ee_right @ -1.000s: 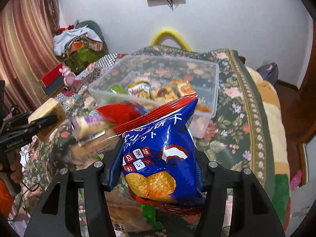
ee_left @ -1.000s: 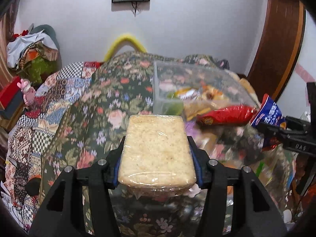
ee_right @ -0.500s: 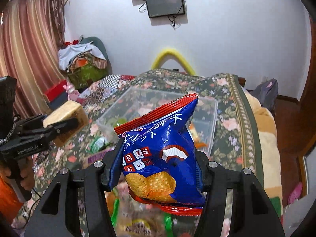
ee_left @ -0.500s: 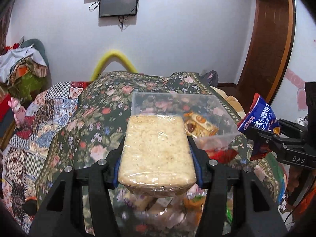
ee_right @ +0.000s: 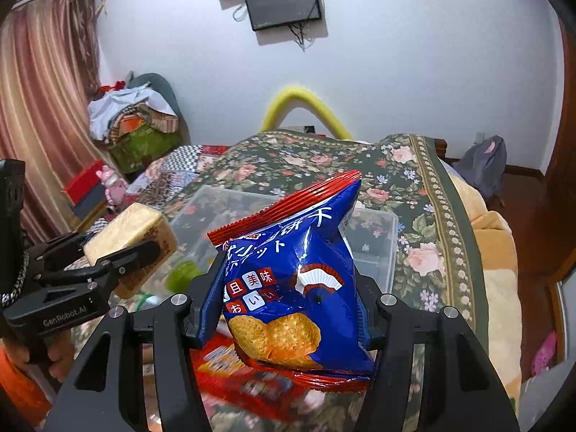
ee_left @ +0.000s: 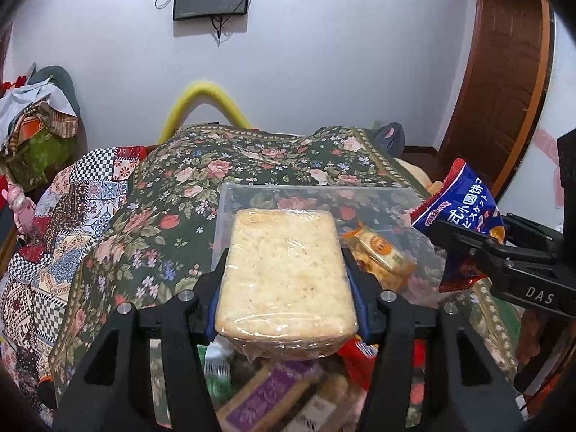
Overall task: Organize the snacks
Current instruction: 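Carry the bread loaf with left tool while right tool carries the cracker bag into the box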
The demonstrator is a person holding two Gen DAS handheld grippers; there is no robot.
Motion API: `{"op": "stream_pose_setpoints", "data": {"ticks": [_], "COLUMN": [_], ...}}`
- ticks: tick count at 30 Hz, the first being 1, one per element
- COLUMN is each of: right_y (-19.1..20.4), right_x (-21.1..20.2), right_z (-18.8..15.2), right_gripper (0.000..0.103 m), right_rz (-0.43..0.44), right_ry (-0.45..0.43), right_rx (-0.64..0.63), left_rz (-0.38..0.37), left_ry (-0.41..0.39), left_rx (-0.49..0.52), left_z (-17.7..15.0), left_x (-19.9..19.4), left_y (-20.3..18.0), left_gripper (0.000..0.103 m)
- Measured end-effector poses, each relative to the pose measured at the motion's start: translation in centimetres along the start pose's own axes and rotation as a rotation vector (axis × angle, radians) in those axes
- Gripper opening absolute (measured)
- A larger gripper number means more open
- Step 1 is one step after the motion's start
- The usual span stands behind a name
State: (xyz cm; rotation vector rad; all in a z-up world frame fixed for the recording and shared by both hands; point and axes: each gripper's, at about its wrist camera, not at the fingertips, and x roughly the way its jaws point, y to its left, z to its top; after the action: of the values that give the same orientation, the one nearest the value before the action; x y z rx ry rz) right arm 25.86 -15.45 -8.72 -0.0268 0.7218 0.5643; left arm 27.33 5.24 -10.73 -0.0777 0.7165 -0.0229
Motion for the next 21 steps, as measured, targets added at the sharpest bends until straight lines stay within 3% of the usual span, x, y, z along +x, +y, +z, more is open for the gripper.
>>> {"op": "stream_pose_setpoints", "data": {"ticks": [11, 17, 21], "right_y": [-1.4, -1.0, -0.8], "right_x": [5.0, 6.3, 6.2], "right_z": [0.6, 0.3, 0.2], "right_gripper": [0.055, 0.056, 0.060], "right_rz": [-0.018, -0.014, -0.019], "right_ry": [0.116, 0.164, 0.168], "right_rx": [0.019, 0.000, -0.010], "left_rz": [0.033, 0.013, 0.033], "left_ry": [0.086, 0.142, 0.120], "left_rx": [0.028, 0.004, -0.003], "left_z": [1.5, 1.4, 1.2], "left_x": [6.7, 8.3, 7.5], "left_y": [0.0, 0.2, 0.3], "left_gripper": [0.055, 0.056, 0.061]}}
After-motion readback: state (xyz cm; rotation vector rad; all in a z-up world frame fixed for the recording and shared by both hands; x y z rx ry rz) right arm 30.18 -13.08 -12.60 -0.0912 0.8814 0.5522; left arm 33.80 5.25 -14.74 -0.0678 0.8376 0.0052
